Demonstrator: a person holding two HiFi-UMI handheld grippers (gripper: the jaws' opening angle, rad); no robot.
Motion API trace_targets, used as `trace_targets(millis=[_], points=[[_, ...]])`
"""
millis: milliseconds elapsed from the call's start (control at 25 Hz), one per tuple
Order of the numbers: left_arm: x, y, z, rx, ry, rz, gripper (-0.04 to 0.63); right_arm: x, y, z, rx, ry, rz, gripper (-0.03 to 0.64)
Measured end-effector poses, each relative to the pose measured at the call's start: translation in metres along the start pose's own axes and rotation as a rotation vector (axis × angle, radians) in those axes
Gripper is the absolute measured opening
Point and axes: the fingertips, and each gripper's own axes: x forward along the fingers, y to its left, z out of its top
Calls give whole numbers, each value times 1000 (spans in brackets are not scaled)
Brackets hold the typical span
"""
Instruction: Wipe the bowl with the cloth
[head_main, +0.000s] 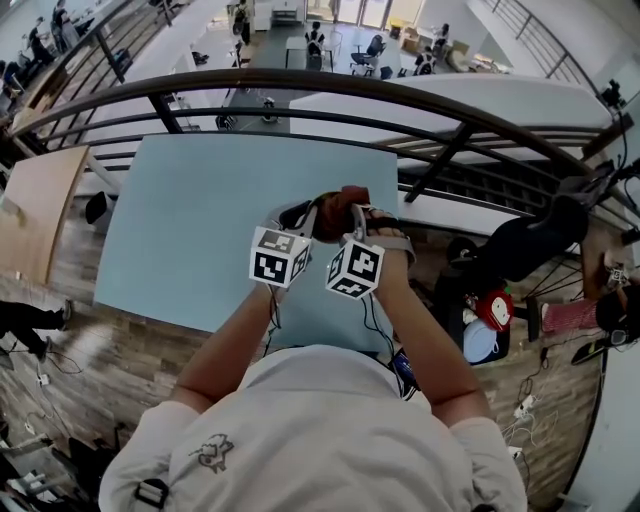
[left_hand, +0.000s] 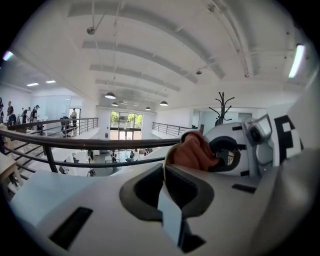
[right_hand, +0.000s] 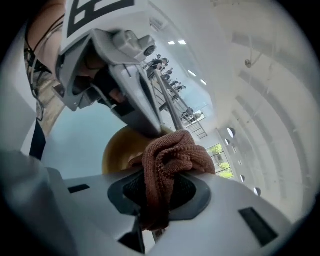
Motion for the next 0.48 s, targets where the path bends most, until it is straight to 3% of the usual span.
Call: trace_targets(millis=[160, 480], points=[[3, -22, 4, -11, 1, -62, 29, -1, -9, 4, 38, -16, -30, 92], [0, -21, 17, -13, -53, -63, 28, 1, 11, 8, 103, -43, 75, 94]])
